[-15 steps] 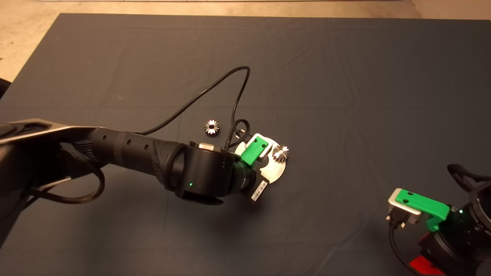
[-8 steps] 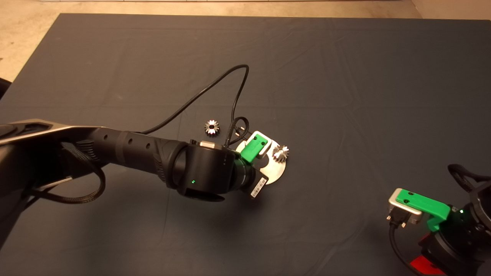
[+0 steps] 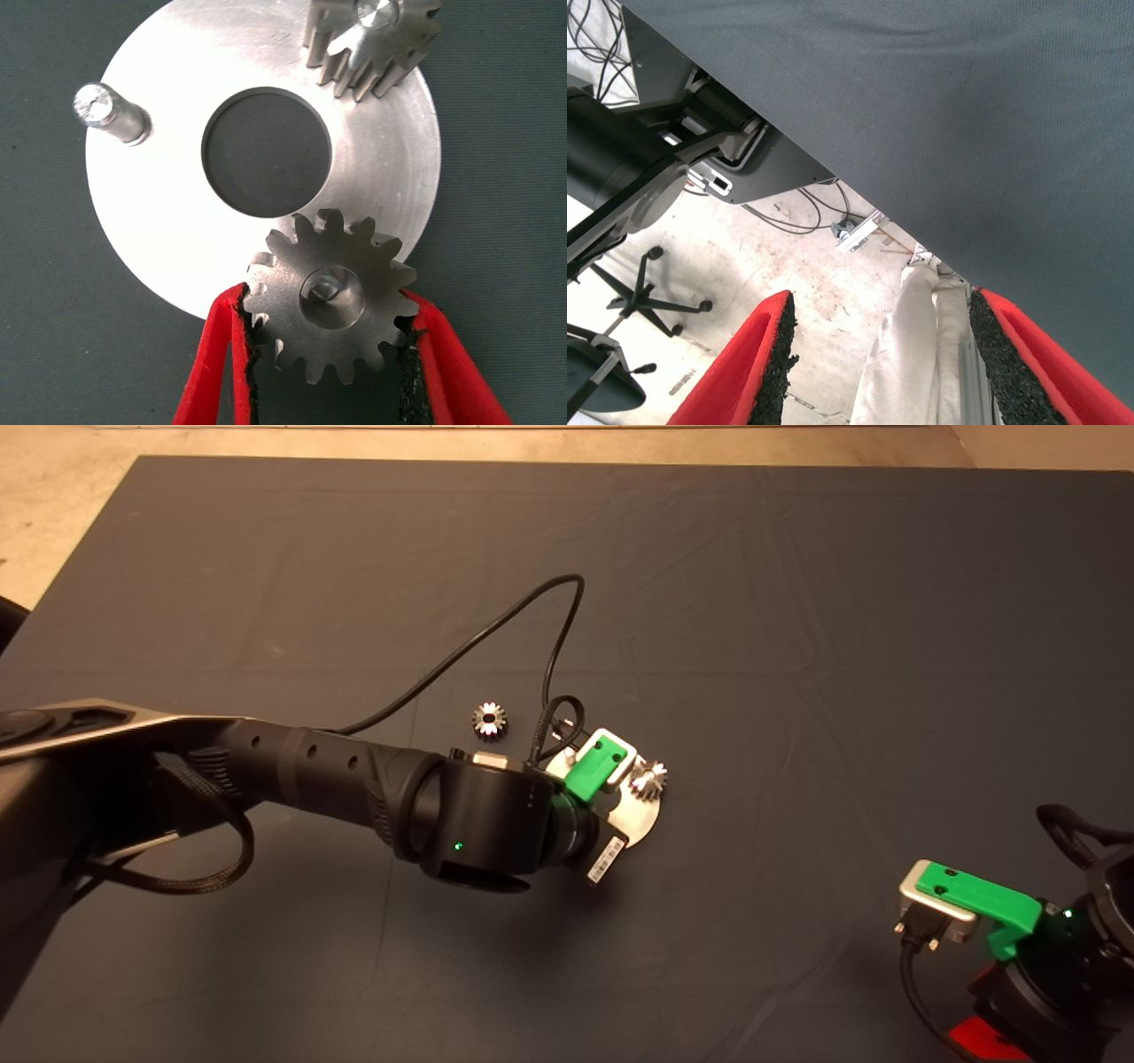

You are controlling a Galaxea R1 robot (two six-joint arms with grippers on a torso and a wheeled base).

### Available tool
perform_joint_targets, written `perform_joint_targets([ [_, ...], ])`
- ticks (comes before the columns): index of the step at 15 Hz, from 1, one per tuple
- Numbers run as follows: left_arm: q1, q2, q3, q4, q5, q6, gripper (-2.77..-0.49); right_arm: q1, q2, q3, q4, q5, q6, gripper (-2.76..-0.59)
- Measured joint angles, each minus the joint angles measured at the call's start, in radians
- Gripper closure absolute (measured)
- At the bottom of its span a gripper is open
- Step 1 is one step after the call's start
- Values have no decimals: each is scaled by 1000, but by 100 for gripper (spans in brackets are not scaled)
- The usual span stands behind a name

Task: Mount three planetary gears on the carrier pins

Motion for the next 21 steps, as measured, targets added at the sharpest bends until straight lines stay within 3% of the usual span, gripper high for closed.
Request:
perform_joint_targets([
  [21,14,-15,13,8,-8,1,-69,5,0,0,0,0,0,-144],
])
